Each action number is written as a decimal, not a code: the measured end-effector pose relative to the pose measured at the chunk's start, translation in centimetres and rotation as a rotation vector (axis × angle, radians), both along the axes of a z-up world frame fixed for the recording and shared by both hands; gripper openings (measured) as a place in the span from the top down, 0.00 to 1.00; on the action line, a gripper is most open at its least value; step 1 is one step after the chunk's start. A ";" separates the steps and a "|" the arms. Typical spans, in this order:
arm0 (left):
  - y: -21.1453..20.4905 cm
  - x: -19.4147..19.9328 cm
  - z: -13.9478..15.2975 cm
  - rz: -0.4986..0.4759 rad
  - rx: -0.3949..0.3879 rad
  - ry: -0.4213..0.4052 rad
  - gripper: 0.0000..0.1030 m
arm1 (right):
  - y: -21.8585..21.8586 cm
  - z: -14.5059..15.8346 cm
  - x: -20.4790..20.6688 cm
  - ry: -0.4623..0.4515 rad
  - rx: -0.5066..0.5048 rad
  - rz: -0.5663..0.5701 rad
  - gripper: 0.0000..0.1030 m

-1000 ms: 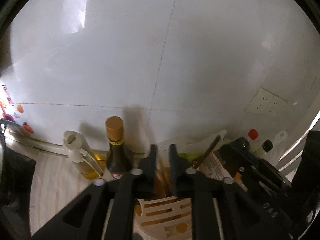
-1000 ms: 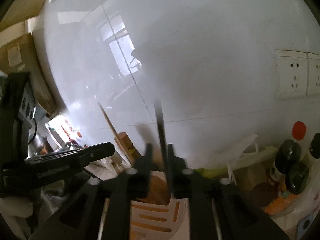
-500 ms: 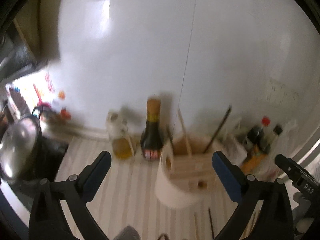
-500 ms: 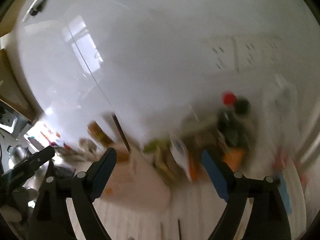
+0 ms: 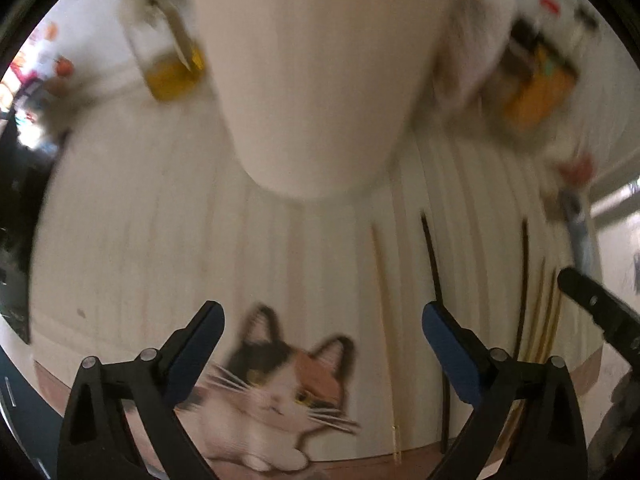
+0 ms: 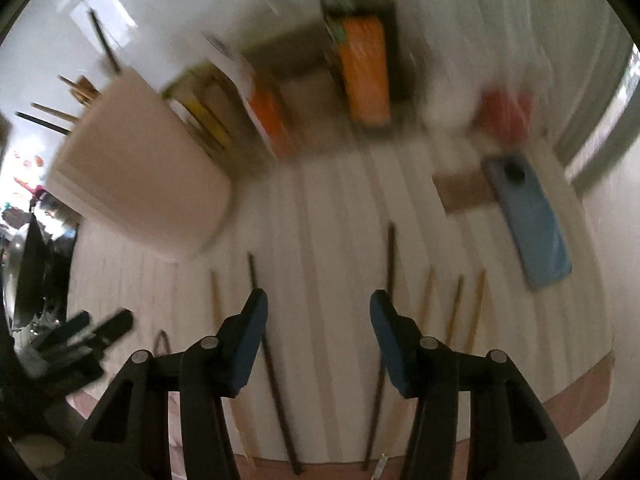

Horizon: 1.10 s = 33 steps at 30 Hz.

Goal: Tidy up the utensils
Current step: 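Withdraw both open tools from the holder back over the mat chopsticks, then grasp a light wooden chopstick with the left tool while the right tool grasps a dark chopstick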

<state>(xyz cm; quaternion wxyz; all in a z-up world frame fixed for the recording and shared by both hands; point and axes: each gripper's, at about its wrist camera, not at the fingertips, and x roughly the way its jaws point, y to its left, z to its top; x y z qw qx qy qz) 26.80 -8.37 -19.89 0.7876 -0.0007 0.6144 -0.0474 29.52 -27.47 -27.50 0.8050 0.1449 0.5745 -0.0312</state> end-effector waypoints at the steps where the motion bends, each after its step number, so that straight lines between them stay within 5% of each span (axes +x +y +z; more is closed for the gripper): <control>1: -0.6 -0.1 -0.8 -0.011 0.004 0.021 0.14 | -0.4 -0.6 -0.4 0.012 -0.004 -0.005 0.46; 8: -4.2 -1.1 -4.9 -0.083 0.028 0.092 0.37 | -3.1 -3.7 -1.7 0.077 -0.003 -0.043 0.46; 11: -5.4 -1.6 -5.2 -0.109 0.067 0.069 0.55 | -3.6 -4.1 -1.8 0.090 -0.002 -0.049 0.46; 13: -5.8 -1.9 -4.8 -0.121 0.066 0.045 0.82 | -3.5 -3.8 -1.6 0.096 0.000 -0.044 0.46; 15: -5.6 -1.9 -4.6 -0.121 0.069 0.046 0.93 | -3.1 -3.6 -1.5 0.101 0.005 -0.035 0.46; 29: 2.8 -2.2 -3.1 -0.006 0.126 0.050 0.95 | 6.5 -6.0 2.8 0.166 0.043 0.190 0.48; 31: 3.2 -2.5 -2.9 -0.008 0.121 0.049 0.95 | 8.5 -6.8 3.3 0.191 0.006 0.236 0.52; 33: 3.3 -2.7 -2.7 -0.007 0.114 0.048 0.95 | 9.8 -7.8 3.6 0.227 -0.065 0.260 0.70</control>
